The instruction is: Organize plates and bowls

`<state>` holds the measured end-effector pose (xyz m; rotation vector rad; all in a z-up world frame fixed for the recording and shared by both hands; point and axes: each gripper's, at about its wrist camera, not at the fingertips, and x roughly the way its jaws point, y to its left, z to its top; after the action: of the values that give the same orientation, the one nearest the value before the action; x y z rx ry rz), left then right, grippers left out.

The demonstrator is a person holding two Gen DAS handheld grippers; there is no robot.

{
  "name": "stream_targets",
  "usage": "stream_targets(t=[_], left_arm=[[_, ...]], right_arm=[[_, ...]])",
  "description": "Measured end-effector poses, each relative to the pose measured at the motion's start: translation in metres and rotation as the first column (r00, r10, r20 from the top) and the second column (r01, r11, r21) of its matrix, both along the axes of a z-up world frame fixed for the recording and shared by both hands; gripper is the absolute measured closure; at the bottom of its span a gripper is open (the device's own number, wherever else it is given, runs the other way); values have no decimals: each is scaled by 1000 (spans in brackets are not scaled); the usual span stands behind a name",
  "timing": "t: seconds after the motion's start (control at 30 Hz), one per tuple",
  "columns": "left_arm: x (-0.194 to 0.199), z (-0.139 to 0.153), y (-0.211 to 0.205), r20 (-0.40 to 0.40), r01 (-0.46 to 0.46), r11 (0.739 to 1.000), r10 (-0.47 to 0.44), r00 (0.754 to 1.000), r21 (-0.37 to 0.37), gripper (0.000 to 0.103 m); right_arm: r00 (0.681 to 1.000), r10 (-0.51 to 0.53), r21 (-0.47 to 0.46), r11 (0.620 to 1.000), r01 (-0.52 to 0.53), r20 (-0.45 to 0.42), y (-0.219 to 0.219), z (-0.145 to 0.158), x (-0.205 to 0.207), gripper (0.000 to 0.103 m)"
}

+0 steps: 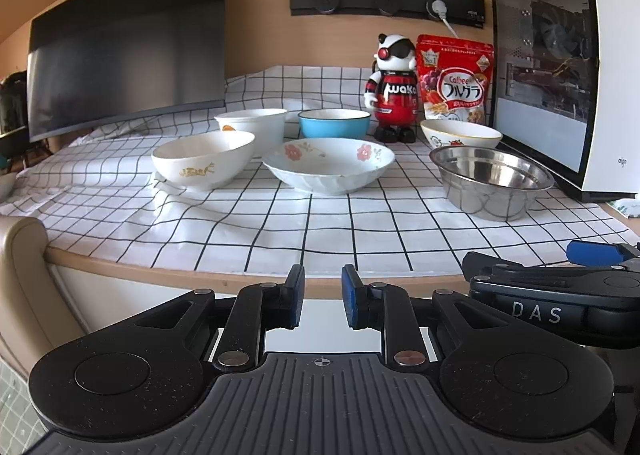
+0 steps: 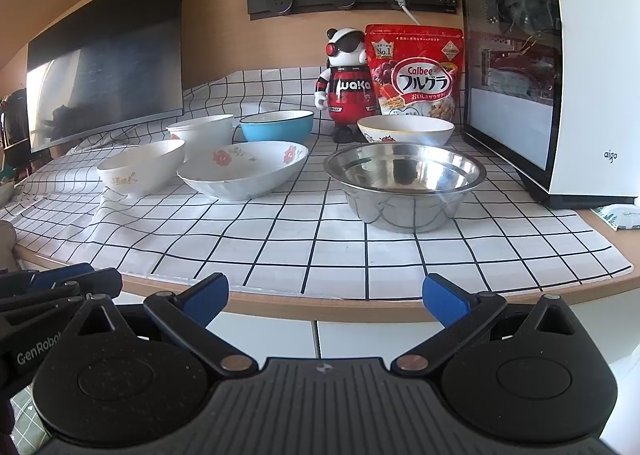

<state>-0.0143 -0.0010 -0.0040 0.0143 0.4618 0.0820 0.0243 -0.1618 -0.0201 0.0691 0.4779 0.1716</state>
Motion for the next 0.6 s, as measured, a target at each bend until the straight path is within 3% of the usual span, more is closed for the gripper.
stream_targets(t=[0.6], left_arm=[[-2,-2,2,-4,-4,1000,4,1000,-5,80]], right_arm=[[1000,6,0,1000,-6,2,2,0,0,0]])
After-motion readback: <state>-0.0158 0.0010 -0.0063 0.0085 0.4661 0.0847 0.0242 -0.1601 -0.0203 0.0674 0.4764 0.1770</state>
